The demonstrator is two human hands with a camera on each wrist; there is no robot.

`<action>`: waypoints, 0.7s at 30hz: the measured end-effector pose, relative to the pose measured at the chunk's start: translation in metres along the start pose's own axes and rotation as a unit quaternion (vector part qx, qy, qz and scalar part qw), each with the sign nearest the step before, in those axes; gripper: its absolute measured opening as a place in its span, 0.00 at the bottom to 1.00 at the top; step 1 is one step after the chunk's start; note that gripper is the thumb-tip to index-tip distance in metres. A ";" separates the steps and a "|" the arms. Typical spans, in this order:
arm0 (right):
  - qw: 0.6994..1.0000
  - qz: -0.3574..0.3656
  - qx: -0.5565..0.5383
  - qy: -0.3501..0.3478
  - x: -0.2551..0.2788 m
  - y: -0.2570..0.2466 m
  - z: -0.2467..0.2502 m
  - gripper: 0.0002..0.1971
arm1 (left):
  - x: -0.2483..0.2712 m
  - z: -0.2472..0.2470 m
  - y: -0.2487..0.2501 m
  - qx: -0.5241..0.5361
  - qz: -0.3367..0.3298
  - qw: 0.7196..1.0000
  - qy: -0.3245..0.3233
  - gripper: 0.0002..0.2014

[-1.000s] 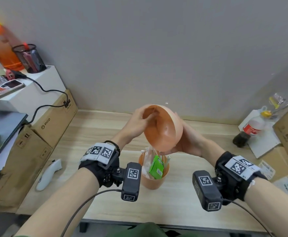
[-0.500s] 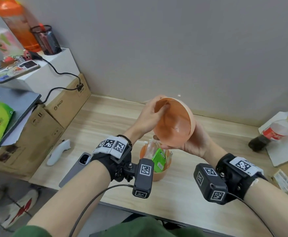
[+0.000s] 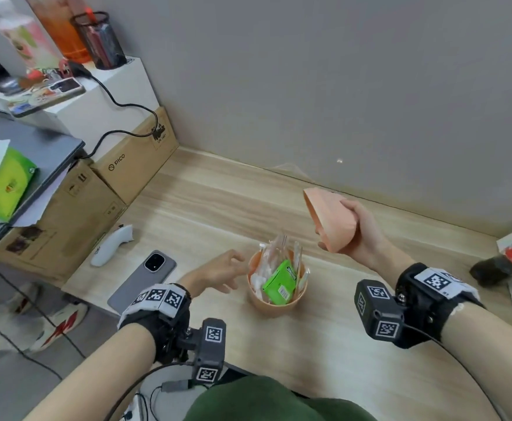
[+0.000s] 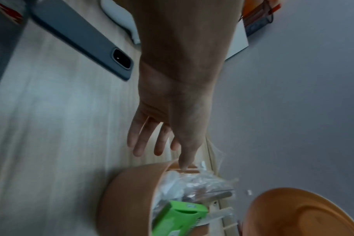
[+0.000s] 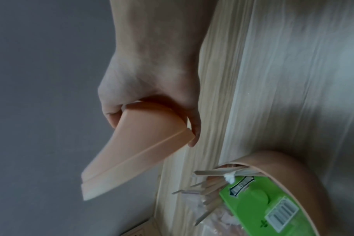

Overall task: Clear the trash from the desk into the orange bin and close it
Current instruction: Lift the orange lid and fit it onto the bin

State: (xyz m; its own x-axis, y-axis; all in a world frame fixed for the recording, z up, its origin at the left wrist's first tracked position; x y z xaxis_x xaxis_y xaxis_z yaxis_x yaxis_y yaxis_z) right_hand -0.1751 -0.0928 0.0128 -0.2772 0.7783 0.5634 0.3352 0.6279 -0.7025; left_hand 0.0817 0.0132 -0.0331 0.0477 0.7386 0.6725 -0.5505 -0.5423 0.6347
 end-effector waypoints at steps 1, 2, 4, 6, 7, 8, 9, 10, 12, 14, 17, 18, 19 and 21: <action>1.000 -0.020 0.013 0.011 -0.004 0.008 0.005 0.31 | -0.001 -0.006 -0.006 0.007 0.007 1.000 -0.013 0.22; 0.998 -0.042 0.033 0.017 -0.008 0.016 0.010 0.33 | -0.002 -0.011 -0.008 0.016 0.005 1.000 -0.024 0.22; 0.994 -0.076 0.078 0.017 -0.012 0.030 0.014 0.32 | -0.004 -0.017 -0.006 0.031 -0.004 0.999 -0.032 0.22; 0.992 -0.096 0.083 0.017 -0.013 0.039 0.016 0.24 | -0.008 -0.018 0.001 0.028 -0.012 0.999 -0.031 0.21; 0.992 -0.105 0.069 0.021 -0.014 0.043 0.018 0.20 | -0.011 -0.018 0.006 0.022 -0.017 0.999 -0.030 0.21; 0.992 -0.112 0.053 0.026 -0.014 0.046 0.022 0.16 | -0.015 -0.019 0.010 0.018 -0.023 0.999 -0.027 0.21; 0.992 -0.115 0.044 0.031 -0.015 0.047 0.026 0.14 | -0.019 -0.019 0.015 0.017 -0.029 0.999 -0.022 0.20; 0.992 -0.114 0.039 0.036 -0.015 0.048 0.030 0.13 | -0.023 -0.019 0.021 0.019 -0.036 0.999 -0.015 0.19; 0.993 -0.110 0.027 0.039 -0.014 0.047 0.039 0.13 | -0.032 -0.020 0.033 0.024 -0.055 0.998 0.010 0.17; 0.994 -0.100 0.019 0.040 -0.013 0.044 0.048 0.13 | -0.039 -0.021 0.046 0.022 -0.075 0.996 0.043 0.15; 0.996 -0.079 0.021 0.040 -0.010 0.038 0.059 0.17 | -0.051 -0.024 0.059 0.040 -0.079 0.993 0.081 0.14; 0.996 -0.071 0.025 0.041 -0.010 0.036 0.062 0.18 | -0.053 -0.025 0.062 0.057 -0.076 0.991 0.090 0.13; 0.997 -0.064 0.034 0.041 -0.009 0.034 0.064 0.19 | -0.054 -0.027 0.064 0.078 -0.071 0.990 0.092 0.14; 0.996 -0.052 0.059 0.046 -0.006 0.028 0.064 0.15 | -0.054 -0.032 0.068 0.121 -0.060 0.989 0.064 0.16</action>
State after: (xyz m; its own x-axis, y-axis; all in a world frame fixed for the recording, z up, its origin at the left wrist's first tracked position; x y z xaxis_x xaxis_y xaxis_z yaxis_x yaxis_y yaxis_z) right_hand -0.2219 -0.0805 -0.0381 -0.2185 0.7103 0.6692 0.1988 0.7038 -0.6821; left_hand 0.0147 -0.0510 -0.0388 -0.0125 0.8399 0.5426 -0.3314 -0.5154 0.7903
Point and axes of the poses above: each hand's wrist, its own x-axis away from the middle knuckle, its own z-axis out of the back of the hand, y = z × x, the point moved 6 cm from there along -x, towards the middle knuckle, and after that the axes turned 5 degrees about -x, right-handed, at the moved point
